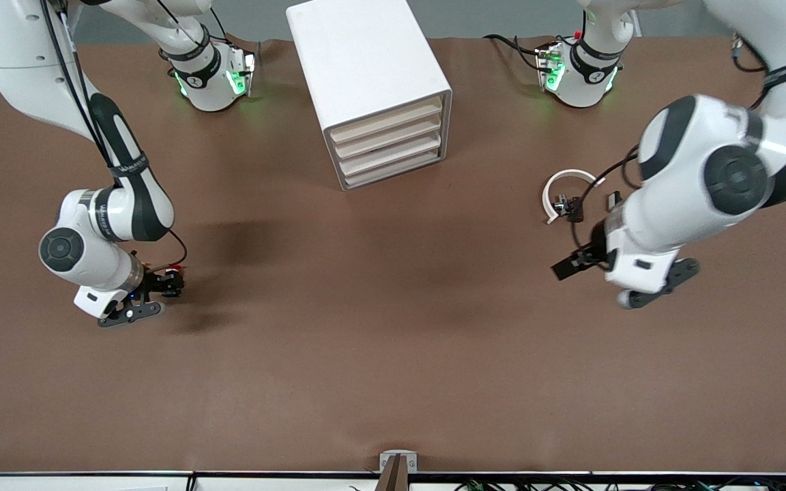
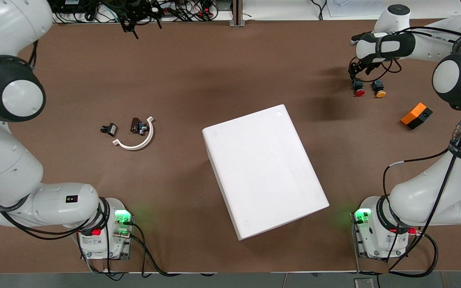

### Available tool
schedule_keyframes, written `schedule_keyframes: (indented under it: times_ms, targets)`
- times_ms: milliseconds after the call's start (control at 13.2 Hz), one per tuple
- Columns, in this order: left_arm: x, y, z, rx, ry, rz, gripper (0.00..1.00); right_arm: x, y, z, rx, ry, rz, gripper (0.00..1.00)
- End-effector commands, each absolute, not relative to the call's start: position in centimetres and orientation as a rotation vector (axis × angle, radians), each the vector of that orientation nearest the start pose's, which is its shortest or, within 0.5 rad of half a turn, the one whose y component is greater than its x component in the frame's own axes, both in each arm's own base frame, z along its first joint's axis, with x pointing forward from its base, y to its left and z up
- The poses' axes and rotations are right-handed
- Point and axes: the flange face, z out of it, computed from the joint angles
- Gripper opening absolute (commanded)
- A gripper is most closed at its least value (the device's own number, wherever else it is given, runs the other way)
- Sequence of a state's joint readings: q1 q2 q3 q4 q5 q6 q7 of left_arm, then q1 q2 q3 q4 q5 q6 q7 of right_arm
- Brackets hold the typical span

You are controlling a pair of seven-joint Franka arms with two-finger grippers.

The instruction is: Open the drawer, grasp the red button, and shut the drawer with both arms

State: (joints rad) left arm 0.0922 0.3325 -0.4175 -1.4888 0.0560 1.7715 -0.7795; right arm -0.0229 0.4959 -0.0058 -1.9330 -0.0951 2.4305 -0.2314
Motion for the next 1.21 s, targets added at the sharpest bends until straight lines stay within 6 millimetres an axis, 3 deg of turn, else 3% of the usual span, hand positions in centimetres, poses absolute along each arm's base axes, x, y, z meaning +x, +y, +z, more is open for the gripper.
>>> schedule_keyframes:
  times_ms: [0,76,303,454,605,681,832,1135]
  targets:
    - [60.5,-14.2,54.2,-3.092,-0.577,0.065,1.00,62.9,-1.2,27.8,-3.184,-0.437,-0.021,1.00]
    - [59.8,-13.6,55.4,-3.088,-0.555,0.076,1.00,63.2,-0.7,29.8,-3.189,-0.381,0.012,1.00]
    - [57.4,-12.1,59.0,-3.065,-0.569,0.080,1.00,63.4,3.6,36.7,-3.222,-0.175,0.101,1.00]
    - [55.9,-11.9,60.7,-3.057,-0.523,0.085,1.00,62.6,5.4,40.9,-3.227,-0.171,0.090,1.00]
    - [54.4,-10.4,62.8,-3.107,-0.420,0.088,1.00,61.5,5.5,44.7,-3.230,-0.166,0.060,1.00]
    - [53.5,-8.5,63.3,-3.124,-0.362,0.096,1.00,61.0,5.3,46.2,-3.231,-0.162,0.052,1.00]
    - [51.3,-6.6,63.9,-3.136,-0.238,0.090,1.00,59.7,4.7,49.4,-3.234,-0.145,0.025,1.00]
    - [48.4,-7.7,64.6,-3.122,-0.169,0.068,1.00,57.5,2.5,54.7,-3.234,-0.087,0.019,1.00]
